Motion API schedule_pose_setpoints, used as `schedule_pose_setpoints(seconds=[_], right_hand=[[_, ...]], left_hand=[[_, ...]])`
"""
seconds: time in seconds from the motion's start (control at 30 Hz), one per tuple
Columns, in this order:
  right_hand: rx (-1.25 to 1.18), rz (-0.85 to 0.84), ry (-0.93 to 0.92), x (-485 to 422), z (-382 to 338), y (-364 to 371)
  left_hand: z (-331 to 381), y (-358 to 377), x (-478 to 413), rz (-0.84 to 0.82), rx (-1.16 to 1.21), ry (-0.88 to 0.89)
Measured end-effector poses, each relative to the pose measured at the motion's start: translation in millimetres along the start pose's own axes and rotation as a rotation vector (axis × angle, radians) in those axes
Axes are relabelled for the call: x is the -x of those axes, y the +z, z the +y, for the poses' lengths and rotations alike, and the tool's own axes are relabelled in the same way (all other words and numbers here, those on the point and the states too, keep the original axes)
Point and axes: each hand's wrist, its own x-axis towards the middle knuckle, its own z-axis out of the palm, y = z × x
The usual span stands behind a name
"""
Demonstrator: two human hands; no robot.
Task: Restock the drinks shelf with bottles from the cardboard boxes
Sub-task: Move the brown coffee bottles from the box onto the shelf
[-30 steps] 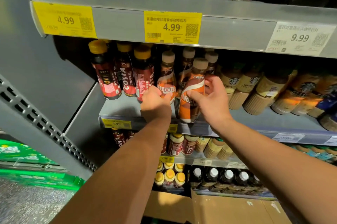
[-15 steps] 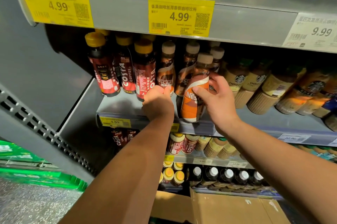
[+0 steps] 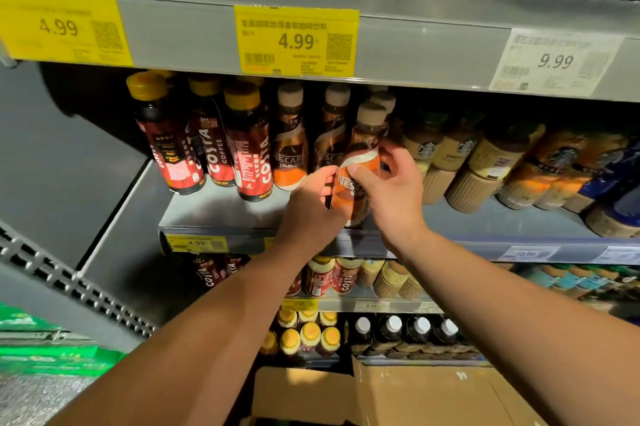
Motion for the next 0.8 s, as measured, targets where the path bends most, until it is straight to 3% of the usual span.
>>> schedule_pose_setpoints(seconds=[0.3,0.5,0.8], right_hand=[[0.064,-0.019,0.004,8,14,-9],[0.093,0.048,0.165,21,40,-24],[0.149,0.089,0.166,15,48,-29]], left_hand=[[-1,7,-5,-0.103,0.030,-0.017],[-5,6,-8,-0.073,-0.059,0.013],[-4,10,-9,-0.055,-0.038,0.016]])
